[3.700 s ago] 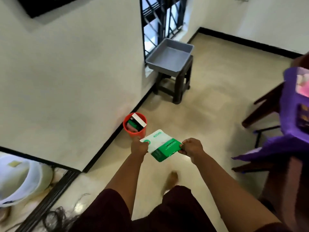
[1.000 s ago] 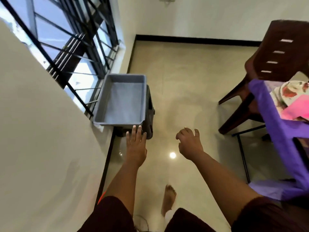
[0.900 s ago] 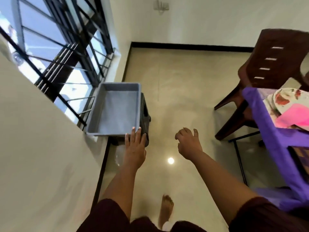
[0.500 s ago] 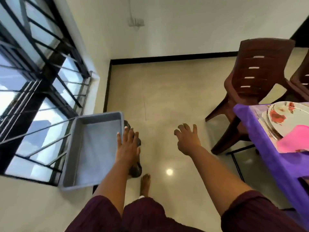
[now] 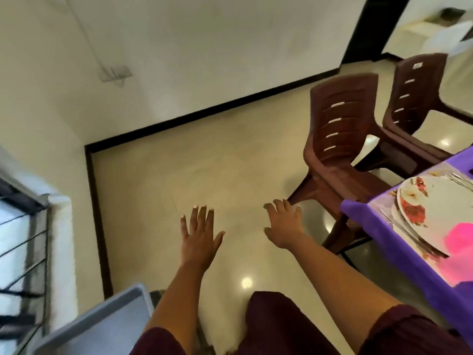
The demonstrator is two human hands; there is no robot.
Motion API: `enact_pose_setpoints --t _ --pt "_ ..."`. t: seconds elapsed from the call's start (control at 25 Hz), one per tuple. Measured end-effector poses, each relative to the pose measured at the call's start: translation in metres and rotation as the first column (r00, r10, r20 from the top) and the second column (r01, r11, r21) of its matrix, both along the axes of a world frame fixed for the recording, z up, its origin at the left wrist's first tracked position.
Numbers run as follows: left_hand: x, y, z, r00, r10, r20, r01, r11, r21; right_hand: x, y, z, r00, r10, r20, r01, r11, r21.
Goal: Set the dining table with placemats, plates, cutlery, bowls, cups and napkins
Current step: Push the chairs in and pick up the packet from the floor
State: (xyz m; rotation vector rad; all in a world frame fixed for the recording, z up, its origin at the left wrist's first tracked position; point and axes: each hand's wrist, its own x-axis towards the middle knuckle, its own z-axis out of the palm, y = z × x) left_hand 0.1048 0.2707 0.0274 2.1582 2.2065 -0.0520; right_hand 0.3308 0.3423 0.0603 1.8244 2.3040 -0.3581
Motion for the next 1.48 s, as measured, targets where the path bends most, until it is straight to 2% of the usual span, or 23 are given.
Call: enact_pose_setpoints --t 0.2,0.32,0.44,0.56,0.6,0.68,0.76,1.0,1.08,1.16,1.28,1.36,1.48 --pt "-0.007 0.134 -0.044 0.988 -0.156 0.014 0.157 0.987 -0.039 -0.003 0.127 -0.031 0.974 -0.198 -0.107 0.189 0.978 -0.084" --pt "-0.020 0.228 -0.041 0.979 -0.200 -0.027 0.200 0.980 -0.008 -0.012 0.217 -0.030 0.936 -0.274 -0.222 0.245 0.958 -0.147" --pt "-0.023 0.342 -0.005 0.989 -0.118 -0.092 0.127 0.986 0.104 -0.017 0.317 -0.014 0.899 -0.293 -0.324 0.262 0.955 -0.137" --pt "-0.009 0.444 0.025 0.999 0.038 0.014 -0.040 0.977 0.207 -0.017 0.411 -0.004 0.798 -0.407 -0.444 0.364 0.913 -0.184" --pt "-0.007 0.472 0.027 1.000 0.012 0.013 -0.015 0.971 0.238 -0.019 0.438 -0.006 0.733 -0.467 -0.495 0.413 0.883 -0.223" --pt "-0.013 0.514 0.025 0.975 -0.191 -0.115 0.215 0.942 0.259 -0.023 0.478 -0.011 0.628 -0.545 -0.556 0.478 0.834 -0.277" --pt "-0.025 0.570 0.019 0.899 -0.369 -0.237 0.417 0.886 0.204 -0.025 0.521 -0.023 0.596 -0.581 -0.555 0.504 0.808 -0.304" --pt "-0.028 0.761 -0.011 0.842 -0.474 -0.257 0.522 0.836 0.170 -0.015 0.677 -0.042 0.625 -0.649 -0.434 0.527 0.760 -0.380" --pt "-0.021 0.819 -0.020 0.830 -0.526 -0.188 0.551 0.826 0.117 -0.004 0.731 -0.037 0.592 -0.701 -0.398 0.570 0.713 -0.408" --pt "-0.014 0.869 -0.024 0.784 -0.601 -0.156 0.618 0.780 0.101 0.005 0.770 -0.031 0.514 -0.748 -0.419 0.624 0.662 -0.415" --pt "-0.003 0.938 -0.040 0.718 -0.688 -0.101 0.695 0.717 0.053 0.016 0.803 -0.030 0.347 -0.807 -0.478 0.708 0.560 -0.431" --pt "0.022 0.970 -0.045 0.691 -0.722 -0.030 0.722 0.689 0.061 0.023 0.817 -0.035 0.205 -0.846 -0.493 0.748 0.460 -0.478" --pt "0.087 1.023 -0.054 0.605 -0.789 0.105 0.781 0.614 0.111 0.057 0.860 -0.038 -0.008 -0.856 -0.517 0.800 0.305 -0.517"
